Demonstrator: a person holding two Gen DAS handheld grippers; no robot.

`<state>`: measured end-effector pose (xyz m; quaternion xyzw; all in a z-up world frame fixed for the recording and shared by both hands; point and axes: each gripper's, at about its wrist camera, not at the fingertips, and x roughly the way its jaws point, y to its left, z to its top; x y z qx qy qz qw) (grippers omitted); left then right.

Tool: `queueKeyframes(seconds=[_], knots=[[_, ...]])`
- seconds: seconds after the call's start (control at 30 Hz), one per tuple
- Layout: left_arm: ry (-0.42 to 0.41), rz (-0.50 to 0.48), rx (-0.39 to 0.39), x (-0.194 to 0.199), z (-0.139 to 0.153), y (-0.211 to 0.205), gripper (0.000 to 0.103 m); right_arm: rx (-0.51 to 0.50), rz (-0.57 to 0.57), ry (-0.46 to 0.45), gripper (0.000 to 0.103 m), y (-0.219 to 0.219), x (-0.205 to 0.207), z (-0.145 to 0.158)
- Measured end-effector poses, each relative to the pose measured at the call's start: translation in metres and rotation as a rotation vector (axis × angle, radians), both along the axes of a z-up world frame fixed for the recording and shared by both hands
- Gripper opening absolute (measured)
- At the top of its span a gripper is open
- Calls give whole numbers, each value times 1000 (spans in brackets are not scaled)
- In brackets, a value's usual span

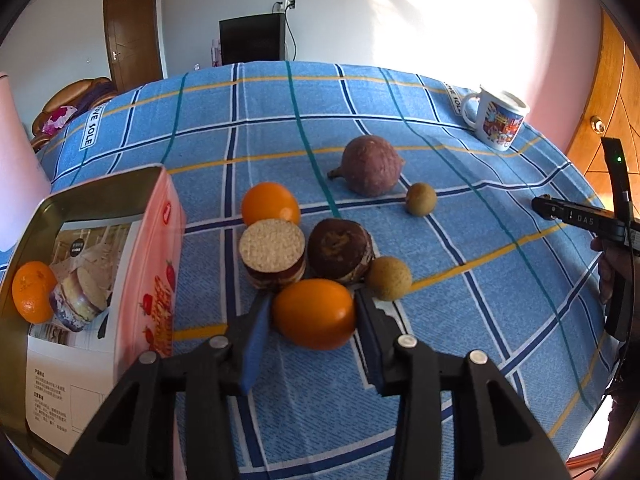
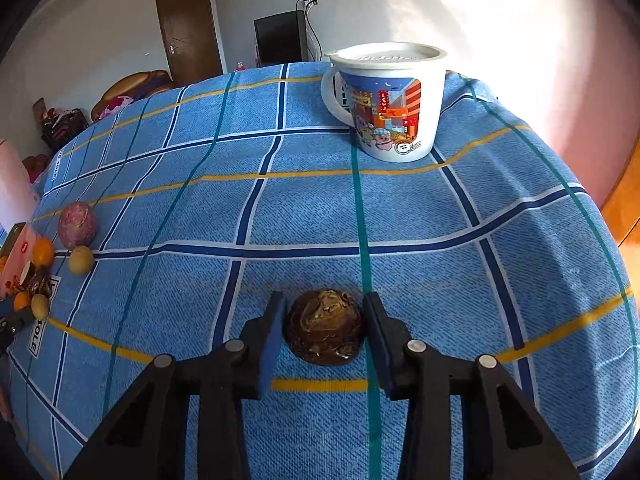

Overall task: Organize fruits
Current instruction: 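Grasp another orange with the left tool while the right tool grasps the mangosteen by the mug, then carry the orange and mangosteen toward the tin with both tools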

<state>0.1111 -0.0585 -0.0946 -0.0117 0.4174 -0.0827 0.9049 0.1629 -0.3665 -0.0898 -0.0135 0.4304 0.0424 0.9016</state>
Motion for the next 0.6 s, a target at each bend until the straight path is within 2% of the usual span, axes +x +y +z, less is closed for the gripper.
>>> queueKeyframes(seconds=[0.13, 0.4, 0.6], knots=[[-25, 5, -12, -5, 4, 3, 43, -16, 14, -70, 40, 7, -15, 10], [-89, -2, 2, -13, 12, -1, 43, 54, 92, -181, 40, 48, -49, 31], [-148, 15, 18, -20, 19, -1, 43, 86, 151, -238, 40, 87, -64, 36]])
